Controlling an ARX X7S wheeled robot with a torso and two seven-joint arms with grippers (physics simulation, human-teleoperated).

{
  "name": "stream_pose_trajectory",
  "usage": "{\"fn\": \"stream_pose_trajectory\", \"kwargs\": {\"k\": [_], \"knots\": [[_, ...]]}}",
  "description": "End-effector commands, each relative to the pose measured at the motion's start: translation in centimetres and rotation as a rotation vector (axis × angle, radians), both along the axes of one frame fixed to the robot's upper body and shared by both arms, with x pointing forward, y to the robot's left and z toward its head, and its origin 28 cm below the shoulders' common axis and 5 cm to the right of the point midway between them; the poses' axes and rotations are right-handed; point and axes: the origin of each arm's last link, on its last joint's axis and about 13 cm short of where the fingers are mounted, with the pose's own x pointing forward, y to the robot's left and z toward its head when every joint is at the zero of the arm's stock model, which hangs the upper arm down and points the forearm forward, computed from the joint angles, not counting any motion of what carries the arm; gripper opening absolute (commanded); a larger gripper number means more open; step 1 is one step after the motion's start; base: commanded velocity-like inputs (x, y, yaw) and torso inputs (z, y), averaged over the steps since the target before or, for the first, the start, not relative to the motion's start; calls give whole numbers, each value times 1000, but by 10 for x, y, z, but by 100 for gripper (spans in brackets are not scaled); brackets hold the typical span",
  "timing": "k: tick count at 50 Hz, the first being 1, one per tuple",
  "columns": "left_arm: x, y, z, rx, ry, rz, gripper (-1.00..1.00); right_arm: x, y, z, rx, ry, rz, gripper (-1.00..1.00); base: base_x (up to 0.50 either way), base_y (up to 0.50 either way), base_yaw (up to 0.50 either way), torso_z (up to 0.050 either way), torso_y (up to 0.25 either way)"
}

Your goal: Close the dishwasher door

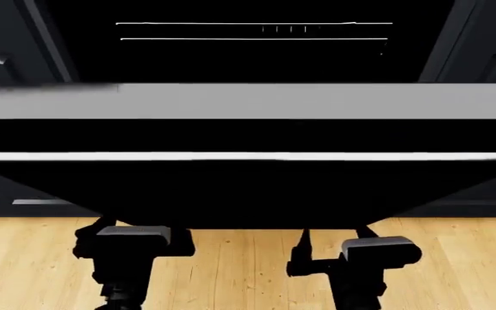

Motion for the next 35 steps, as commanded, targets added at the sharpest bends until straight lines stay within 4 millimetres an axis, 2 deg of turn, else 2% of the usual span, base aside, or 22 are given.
{"fn": "stream_pose_trajectory", "kwargs": {"k": [1, 9, 22, 35], "knots": [[16, 4, 20, 62, -49, -6, 100, 14, -4, 17, -40, -68, -30, 100, 0, 0, 0, 0, 0], [29, 6, 37, 80, -69, -24, 100, 23, -6, 30, -65, -118, -47, 100, 0, 0, 0, 0, 0], [46, 5, 53, 106, -67, -72, 100, 36, -9, 45, -91, -161, -59, 100, 0, 0, 0, 0, 0], [68, 10, 82, 105, -89, -71, 100, 54, -12, 68, -110, -214, -79, 100, 0, 0, 0, 0, 0]]}}
